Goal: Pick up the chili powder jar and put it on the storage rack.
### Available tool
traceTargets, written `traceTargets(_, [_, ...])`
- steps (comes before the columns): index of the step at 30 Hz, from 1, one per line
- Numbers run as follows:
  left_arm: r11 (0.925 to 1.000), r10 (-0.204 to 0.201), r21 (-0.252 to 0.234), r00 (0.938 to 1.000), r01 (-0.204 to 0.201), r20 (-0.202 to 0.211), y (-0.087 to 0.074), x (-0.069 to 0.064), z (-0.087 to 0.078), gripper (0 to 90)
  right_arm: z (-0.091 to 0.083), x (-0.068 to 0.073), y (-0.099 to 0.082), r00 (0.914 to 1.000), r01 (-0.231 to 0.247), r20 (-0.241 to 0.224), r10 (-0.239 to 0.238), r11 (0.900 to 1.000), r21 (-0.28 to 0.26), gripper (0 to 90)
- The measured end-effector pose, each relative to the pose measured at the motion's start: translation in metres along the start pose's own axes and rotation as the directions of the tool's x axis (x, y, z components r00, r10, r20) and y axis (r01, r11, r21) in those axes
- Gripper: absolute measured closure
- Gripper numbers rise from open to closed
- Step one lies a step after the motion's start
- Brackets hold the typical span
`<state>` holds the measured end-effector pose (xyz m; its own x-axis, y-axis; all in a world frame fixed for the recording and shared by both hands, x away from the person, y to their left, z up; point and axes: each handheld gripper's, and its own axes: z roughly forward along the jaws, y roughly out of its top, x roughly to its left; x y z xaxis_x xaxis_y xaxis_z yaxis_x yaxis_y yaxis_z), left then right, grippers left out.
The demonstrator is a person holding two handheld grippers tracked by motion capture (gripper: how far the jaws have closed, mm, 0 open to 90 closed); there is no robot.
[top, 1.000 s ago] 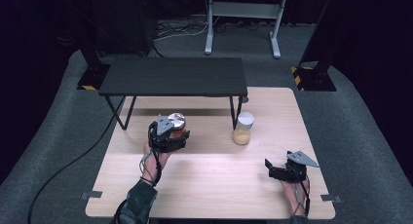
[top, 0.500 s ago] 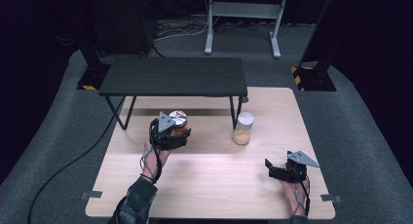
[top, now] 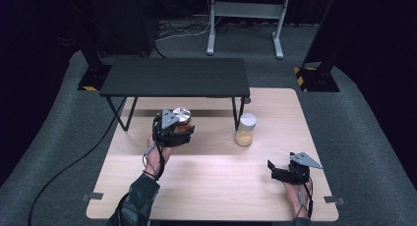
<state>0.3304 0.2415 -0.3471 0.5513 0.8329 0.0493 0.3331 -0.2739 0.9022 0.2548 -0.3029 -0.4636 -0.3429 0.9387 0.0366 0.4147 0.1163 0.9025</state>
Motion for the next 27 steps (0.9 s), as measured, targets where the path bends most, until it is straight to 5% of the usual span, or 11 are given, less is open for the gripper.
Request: traceTargets(27, [0.9996, 0.022, -0.017, 0.9997, -0.021, 0.012, 0.024, 0.003, 0.005, 31.3, 0.0, -0.001, -0.001, 1.0, -0.008, -0.004, 0.008, 1.0, -0.003, 0.1])
